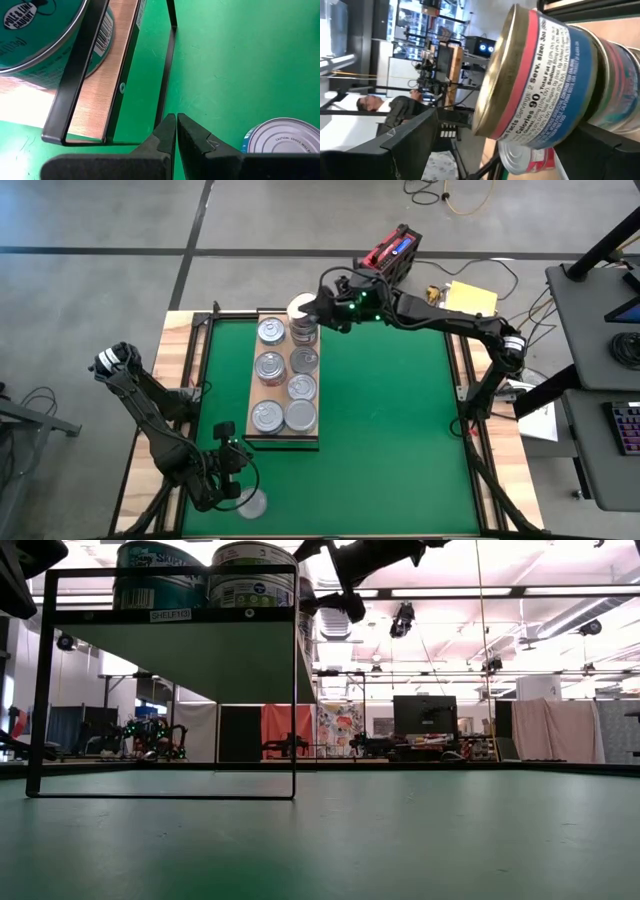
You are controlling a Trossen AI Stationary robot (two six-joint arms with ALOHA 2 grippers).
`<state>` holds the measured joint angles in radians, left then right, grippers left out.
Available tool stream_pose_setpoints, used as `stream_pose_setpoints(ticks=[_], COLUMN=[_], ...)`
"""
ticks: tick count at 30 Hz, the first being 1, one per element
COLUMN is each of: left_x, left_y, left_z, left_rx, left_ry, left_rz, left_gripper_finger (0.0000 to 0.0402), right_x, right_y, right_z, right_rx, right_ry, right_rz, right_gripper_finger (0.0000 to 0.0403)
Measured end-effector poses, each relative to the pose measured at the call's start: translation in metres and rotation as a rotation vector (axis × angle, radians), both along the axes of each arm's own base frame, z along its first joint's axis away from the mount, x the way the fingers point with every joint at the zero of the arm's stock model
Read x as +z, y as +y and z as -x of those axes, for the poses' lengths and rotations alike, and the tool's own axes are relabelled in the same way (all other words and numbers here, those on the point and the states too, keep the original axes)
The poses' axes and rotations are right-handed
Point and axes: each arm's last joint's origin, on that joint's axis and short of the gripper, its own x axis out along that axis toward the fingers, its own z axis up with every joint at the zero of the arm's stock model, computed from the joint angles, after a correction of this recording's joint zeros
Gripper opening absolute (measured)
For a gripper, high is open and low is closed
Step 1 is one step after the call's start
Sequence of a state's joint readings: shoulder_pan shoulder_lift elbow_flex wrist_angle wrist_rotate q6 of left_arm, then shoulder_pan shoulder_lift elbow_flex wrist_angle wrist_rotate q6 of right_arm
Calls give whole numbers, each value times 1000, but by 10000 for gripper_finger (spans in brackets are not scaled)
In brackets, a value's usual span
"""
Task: Stack canned seafood by type on shelf
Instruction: Stack the blue and pink tuna can on top of the blue and pink tuna cans on the shelf
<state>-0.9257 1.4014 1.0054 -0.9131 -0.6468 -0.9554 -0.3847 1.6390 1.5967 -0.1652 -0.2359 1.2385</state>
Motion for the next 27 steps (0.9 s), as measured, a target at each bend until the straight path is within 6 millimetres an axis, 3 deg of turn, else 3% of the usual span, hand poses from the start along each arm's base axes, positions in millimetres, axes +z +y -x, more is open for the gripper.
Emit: stream_pose_setpoints(ticks=[27], left_x=[0], left_y=[-1], left_z=[-1], left_rx=[8], left_ry=[-16], left_rz=[10], left_gripper_finger=[0], right_x=[-1], right_y=[3], right_z=[-1], right_rx=[29], right_ry=[-1], right_rz=[-104], right_gripper_finger=[354])
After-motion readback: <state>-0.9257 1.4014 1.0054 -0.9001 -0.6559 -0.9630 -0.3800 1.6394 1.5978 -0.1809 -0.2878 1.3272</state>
